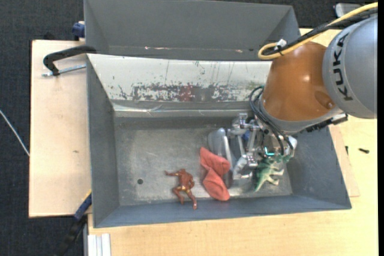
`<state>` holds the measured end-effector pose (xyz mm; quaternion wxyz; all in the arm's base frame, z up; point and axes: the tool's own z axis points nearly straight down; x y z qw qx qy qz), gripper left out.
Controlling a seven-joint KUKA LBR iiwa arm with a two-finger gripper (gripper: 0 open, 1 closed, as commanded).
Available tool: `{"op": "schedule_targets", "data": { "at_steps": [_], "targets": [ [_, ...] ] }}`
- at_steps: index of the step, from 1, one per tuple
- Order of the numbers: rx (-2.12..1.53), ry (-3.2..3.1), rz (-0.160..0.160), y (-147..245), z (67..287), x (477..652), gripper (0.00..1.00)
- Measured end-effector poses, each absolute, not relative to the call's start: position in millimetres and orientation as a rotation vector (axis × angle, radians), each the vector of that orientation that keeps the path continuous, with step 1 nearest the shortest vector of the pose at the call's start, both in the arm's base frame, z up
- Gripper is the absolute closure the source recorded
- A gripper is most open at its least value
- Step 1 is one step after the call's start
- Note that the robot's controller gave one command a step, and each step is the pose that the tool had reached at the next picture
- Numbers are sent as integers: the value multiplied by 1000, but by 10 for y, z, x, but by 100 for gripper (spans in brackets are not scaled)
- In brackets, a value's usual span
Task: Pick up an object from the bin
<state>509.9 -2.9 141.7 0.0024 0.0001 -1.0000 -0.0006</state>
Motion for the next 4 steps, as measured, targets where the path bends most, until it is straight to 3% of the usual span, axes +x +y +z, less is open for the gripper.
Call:
{"op": "schedule_targets", "data": {
  "at_steps": [1, 2, 3, 4],
  "targets": [
    [1, -3144, -2, -30, 1454, 5116, 0],
    [98, -3151, 3, 288, 1063, 5060, 0],
    [173, -3154, -3, 360, 1016, 5070, 100],
    [173, -3154, -3, 361, 1016, 5070, 100]
  ]
}}
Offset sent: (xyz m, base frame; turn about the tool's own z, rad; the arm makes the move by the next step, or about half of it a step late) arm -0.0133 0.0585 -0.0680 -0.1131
